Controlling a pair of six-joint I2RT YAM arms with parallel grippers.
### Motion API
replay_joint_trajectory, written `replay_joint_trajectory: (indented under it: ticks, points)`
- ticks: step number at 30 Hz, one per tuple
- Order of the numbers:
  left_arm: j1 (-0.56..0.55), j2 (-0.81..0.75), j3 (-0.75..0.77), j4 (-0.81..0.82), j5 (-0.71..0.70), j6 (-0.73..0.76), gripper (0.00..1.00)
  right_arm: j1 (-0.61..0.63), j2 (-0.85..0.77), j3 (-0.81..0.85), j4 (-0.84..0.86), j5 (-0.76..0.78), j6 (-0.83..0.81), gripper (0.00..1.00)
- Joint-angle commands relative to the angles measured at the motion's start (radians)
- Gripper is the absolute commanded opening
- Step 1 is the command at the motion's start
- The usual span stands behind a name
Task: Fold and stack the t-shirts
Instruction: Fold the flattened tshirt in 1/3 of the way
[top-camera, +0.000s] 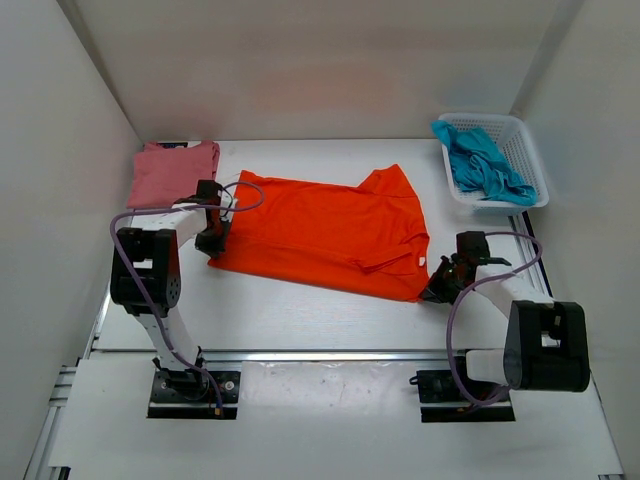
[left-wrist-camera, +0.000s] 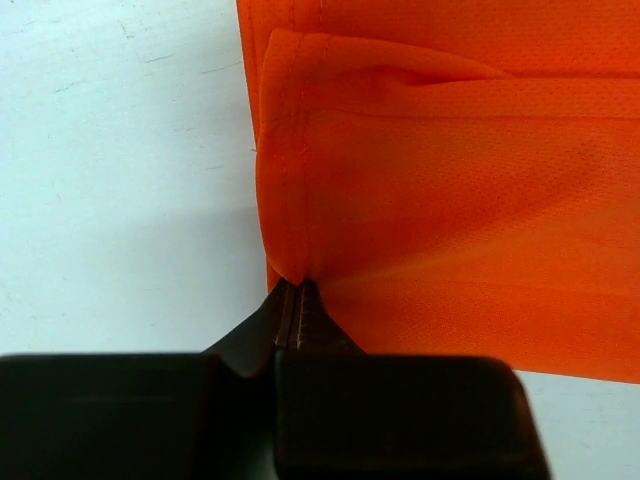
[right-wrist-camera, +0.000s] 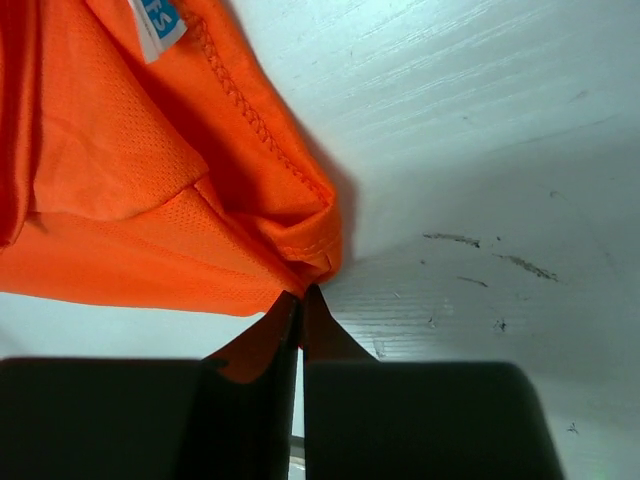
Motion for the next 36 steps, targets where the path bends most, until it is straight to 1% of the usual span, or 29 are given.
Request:
replay_joint_trajectory:
  ticks: [1, 3, 5, 8, 10, 13, 16, 19, 21, 22, 23, 24, 25, 26, 27, 28, 29, 30, 31, 33, 36]
  points:
    - [0.003, -0.002, -0.006, -0.04, 0.024, -0.003, 0.0, -0.011, -0.029, 0.002, -0.032, 0.008, -0.022, 0.0]
    - [0.014, -0.042, -0.022, -0.066, 0.01, 0.017, 0.0, -0.011, -0.038, 0.022, -0.075, 0.005, -0.031, 0.0]
    - [0.02, -0.09, -0.065, -0.095, -0.045, 0.058, 0.0, -0.011, -0.045, 0.039, -0.152, -0.004, -0.035, 0.0]
    - [0.005, -0.182, -0.142, -0.157, -0.083, 0.121, 0.0, -0.046, -0.064, 0.025, -0.244, -0.045, -0.043, 0.0]
    - [0.008, -0.243, -0.182, -0.204, -0.099, 0.138, 0.0, -0.037, -0.086, 0.005, -0.273, -0.062, -0.031, 0.0]
    - [0.005, -0.283, -0.251, -0.244, -0.125, 0.146, 0.0, -0.019, -0.118, -0.025, -0.321, -0.062, 0.007, 0.0]
    - [0.002, -0.311, -0.306, -0.264, -0.139, 0.14, 0.0, -0.022, -0.126, -0.05, -0.345, -0.073, -0.005, 0.0]
    - [-0.001, -0.329, -0.332, -0.278, -0.137, 0.126, 0.01, -0.019, -0.129, -0.046, -0.365, -0.061, 0.0, 0.03]
    - [-0.009, -0.335, -0.343, -0.29, -0.136, 0.117, 0.05, -0.031, -0.134, -0.039, -0.386, -0.053, -0.008, 0.08]
    - [-0.001, -0.343, -0.343, -0.292, -0.14, 0.117, 0.09, -0.04, -0.137, -0.044, -0.396, -0.05, -0.011, 0.11]
    - [0.002, -0.352, -0.346, -0.29, -0.137, 0.117, 0.15, -0.043, -0.147, -0.05, -0.4, -0.047, -0.005, 0.17]
    - [0.005, -0.355, -0.346, -0.292, -0.14, 0.112, 0.18, -0.04, -0.155, -0.055, -0.405, -0.039, -0.002, 0.24]
    - [0.005, -0.361, -0.343, -0.298, -0.143, 0.109, 0.29, -0.035, -0.167, -0.055, -0.414, -0.03, 0.003, 0.27]
    - [0.005, -0.366, -0.351, -0.312, -0.148, 0.11, 0.39, -0.032, -0.178, -0.041, -0.419, -0.026, 0.004, 0.32]
    - [0.005, -0.374, -0.34, -0.312, -0.154, 0.104, 0.48, -0.031, -0.181, -0.041, -0.428, -0.01, 0.0, 0.36]
    - [0.008, -0.374, -0.337, -0.318, -0.156, 0.095, 0.51, -0.026, -0.192, -0.015, -0.443, -0.009, -0.006, 0.37]
    - [0.018, -0.381, -0.328, -0.333, -0.16, 0.086, 0.56, -0.019, -0.198, 0.02, -0.442, 0.005, -0.018, 0.38]
    - [0.022, -0.387, -0.299, -0.33, -0.171, 0.083, 0.59, 0.006, -0.201, 0.043, -0.449, 0.008, -0.023, 0.39]
    - [0.028, -0.395, -0.28, -0.335, -0.177, 0.086, 0.6, 0.023, -0.192, 0.107, -0.451, 0.028, -0.032, 0.39]
    - [0.049, -0.404, -0.172, -0.33, -0.177, 0.069, 0.6, 0.084, -0.142, 0.267, -0.445, 0.06, -0.057, 0.4]
    - [0.066, -0.378, -0.014, -0.301, -0.134, 0.074, 0.6, 0.122, -0.034, 0.468, -0.417, 0.096, -0.129, 0.41]
